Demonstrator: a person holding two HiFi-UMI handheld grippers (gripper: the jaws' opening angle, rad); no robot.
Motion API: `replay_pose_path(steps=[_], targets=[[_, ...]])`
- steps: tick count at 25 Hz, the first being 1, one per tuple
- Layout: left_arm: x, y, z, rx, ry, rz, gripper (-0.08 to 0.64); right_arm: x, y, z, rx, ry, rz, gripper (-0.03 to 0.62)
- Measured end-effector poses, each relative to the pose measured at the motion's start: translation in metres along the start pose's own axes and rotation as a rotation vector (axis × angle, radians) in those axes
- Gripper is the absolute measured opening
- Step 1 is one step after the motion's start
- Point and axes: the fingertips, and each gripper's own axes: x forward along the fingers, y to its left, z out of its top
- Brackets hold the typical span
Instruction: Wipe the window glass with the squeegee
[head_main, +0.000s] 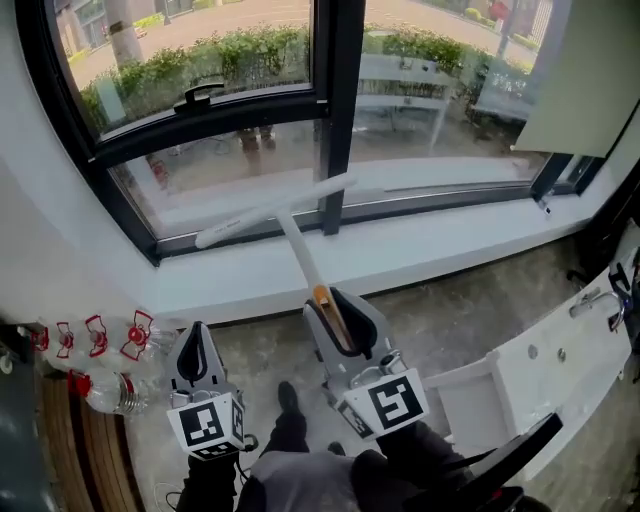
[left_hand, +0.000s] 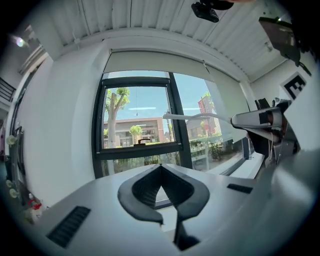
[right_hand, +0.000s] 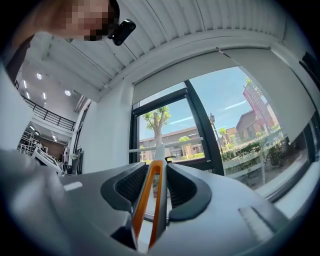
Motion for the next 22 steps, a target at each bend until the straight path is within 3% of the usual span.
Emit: replay_pose_path(steps=[5, 10, 22], targets=[[0.091, 0.042, 0.025, -0.014, -0.067, -0.003, -0.002, 0.098, -0.031, 0.000, -0.019, -0.007, -0.037, 0.130], [0.149, 0.075, 0.039, -0.017, -0.084, 0.005, -0.002, 0.162, -0.046, 0.009, -0.028, -0.010, -0.059, 0.130], [0.263, 0.077, 0.064, 0.017, -0.104, 0.005, -0.002, 0.267, -0.105, 0.036, -0.088, -0.109, -0.070, 0.130]])
